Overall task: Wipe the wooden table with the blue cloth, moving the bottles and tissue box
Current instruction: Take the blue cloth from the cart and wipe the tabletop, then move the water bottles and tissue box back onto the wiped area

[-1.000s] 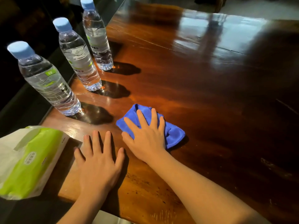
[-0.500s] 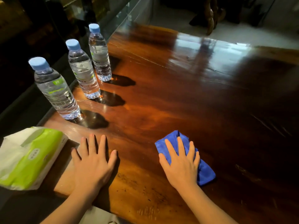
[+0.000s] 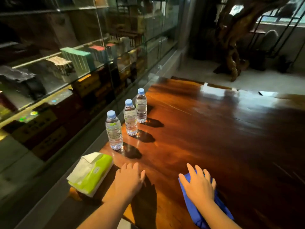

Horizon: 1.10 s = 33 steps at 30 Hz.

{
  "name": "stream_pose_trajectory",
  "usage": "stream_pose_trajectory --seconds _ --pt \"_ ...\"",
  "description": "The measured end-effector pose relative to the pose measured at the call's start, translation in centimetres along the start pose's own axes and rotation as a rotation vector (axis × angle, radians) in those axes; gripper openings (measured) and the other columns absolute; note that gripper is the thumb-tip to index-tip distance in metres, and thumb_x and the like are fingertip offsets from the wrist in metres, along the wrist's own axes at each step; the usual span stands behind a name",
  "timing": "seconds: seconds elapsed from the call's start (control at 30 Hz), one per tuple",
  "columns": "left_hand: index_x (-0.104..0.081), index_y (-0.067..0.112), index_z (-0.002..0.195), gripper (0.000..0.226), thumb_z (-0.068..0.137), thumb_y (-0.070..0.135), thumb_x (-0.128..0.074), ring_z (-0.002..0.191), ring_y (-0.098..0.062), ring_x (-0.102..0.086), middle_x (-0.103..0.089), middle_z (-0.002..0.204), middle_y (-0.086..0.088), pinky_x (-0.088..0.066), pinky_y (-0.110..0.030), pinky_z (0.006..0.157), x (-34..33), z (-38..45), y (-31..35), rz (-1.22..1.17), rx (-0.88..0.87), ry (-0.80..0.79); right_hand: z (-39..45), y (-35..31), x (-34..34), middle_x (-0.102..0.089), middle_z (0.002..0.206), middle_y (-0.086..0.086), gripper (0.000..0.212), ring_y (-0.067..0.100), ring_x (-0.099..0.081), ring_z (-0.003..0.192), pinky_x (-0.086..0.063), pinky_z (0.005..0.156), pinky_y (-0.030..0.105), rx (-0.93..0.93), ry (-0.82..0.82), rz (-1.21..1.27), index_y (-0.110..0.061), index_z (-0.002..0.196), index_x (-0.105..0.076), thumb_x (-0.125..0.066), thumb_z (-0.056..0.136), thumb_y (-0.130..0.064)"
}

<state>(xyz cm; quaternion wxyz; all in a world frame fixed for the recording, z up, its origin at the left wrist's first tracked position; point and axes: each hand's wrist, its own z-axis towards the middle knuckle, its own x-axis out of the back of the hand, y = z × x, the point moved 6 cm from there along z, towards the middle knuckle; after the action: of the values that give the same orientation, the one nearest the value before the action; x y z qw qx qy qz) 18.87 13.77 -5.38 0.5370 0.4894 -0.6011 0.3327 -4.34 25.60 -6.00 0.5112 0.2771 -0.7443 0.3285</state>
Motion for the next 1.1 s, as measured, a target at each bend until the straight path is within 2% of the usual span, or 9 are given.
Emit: stream_pose_trajectory --seconds 0.2,0.3,0.4,0.5,0.63,0.73,0.87,0.97,1.1 --pt "-0.051 0.025 0.121 0.045 0.093 0.055 -0.035 0.122 -0.024 -0.050 -0.059 0.128 0.000 -0.043 -0.042 0.099 9.4 -1.1 1.4 -0.082 -0.027 0.165 -0.2 -5.2 9.4 -0.024 0.158 -0.003 0.063 0.030 -0.014 0.145 -0.013 0.113 0.057 0.150 0.109 0.007 -0.041 0.148 -0.024 -0.031 0.090 -0.066" --pt "-0.049 0.026 0.125 0.045 0.092 0.054 -0.037 0.127 -0.024 -0.044 -0.055 0.133 0.001 -0.037 -0.045 0.103 13.7 -1.7 2.0 -0.009 -0.046 0.290 -0.4 -7.5 13.8 -0.022 0.159 -0.001 0.062 0.030 -0.013 0.146 -0.012 0.114 0.056 0.225 0.175 -0.013 -0.039 0.148 -0.024 -0.032 0.091 -0.062" --pt "-0.044 0.028 0.132 0.049 0.092 0.054 -0.037 0.132 -0.023 -0.041 -0.052 0.138 0.001 -0.033 -0.044 0.107 16.6 -1.7 2.1 -0.046 -0.034 0.334 -0.5 -9.4 17.3 -0.021 0.160 0.000 0.061 0.030 -0.012 0.146 -0.013 0.114 0.056 0.265 0.234 0.015 -0.037 0.148 -0.024 -0.032 0.092 -0.060" --pt "-0.045 0.026 0.132 0.049 0.093 0.054 -0.035 0.131 -0.025 -0.044 -0.053 0.136 -0.001 -0.037 -0.045 0.105 18.4 -1.2 2.1 -0.087 0.000 0.362 -0.3 -10.5 19.7 -0.022 0.160 0.002 0.061 0.030 -0.014 0.146 -0.015 0.115 0.055 0.282 0.253 0.065 -0.035 0.149 -0.024 -0.033 0.093 -0.060" --pt "-0.045 0.022 0.132 0.050 0.093 0.053 -0.039 0.123 -0.025 -0.050 -0.055 0.133 -0.004 -0.045 -0.041 0.098 18.9 0.2 2.4 -0.154 0.000 0.382 1.0 -11.7 20.2 -0.024 0.159 0.002 0.062 0.029 -0.017 0.145 -0.019 0.115 0.053 0.283 0.251 0.109 -0.032 0.149 -0.026 -0.034 0.093 -0.059" --pt "-0.044 0.021 0.129 0.049 0.091 0.050 -0.045 0.119 -0.026 -0.053 -0.056 0.131 -0.006 -0.048 -0.042 0.093 18.3 2.0 2.7 -0.310 0.024 0.398 3.3 -12.7 19.4 -0.028 0.157 0.002 0.064 0.028 -0.021 0.144 -0.023 0.113 0.052 0.275 0.219 0.134 -0.031 0.149 -0.027 -0.036 0.092 -0.060" --pt "-0.032 0.019 0.141 0.061 0.090 0.046 -0.051 0.128 -0.026 -0.047 -0.047 0.141 -0.007 -0.044 -0.043 0.101 16.9 5.5 2.6 -0.496 0.049 0.420 7.1 -14.3 17.5 -0.034 0.154 0.001 0.064 0.027 -0.028 0.140 -0.028 0.109 0.048 0.257 0.190 0.142 -0.030 0.147 -0.031 -0.038 0.091 -0.061" --pt "-0.019 0.011 0.150 0.077 0.090 0.044 -0.055 0.141 -0.029 -0.032 -0.033 0.152 -0.014 -0.033 -0.044 0.113 16.1 8.5 1.9 -0.602 0.100 0.480 10.7 -16.0 15.6 -0.039 0.150 0.001 0.065 0.028 -0.034 0.136 -0.033 0.105 0.046 0.256 0.137 0.160 -0.030 0.145 -0.034 -0.042 0.089 -0.061" --pt "-0.007 0.006 0.152 0.097 0.085 0.046 -0.064 0.149 -0.028 -0.014 -0.015 0.160 -0.016 -0.020 -0.040 0.119 14.6 12.3 0.6 -0.814 0.251 0.498 16.1 -19.0 13.0 -0.041 0.151 0.007 0.079 0.029 -0.040 0.135 -0.035 0.107 0.040 0.194 -0.068 0.498 -0.025 0.148 -0.033 -0.059 0.082 -0.059"
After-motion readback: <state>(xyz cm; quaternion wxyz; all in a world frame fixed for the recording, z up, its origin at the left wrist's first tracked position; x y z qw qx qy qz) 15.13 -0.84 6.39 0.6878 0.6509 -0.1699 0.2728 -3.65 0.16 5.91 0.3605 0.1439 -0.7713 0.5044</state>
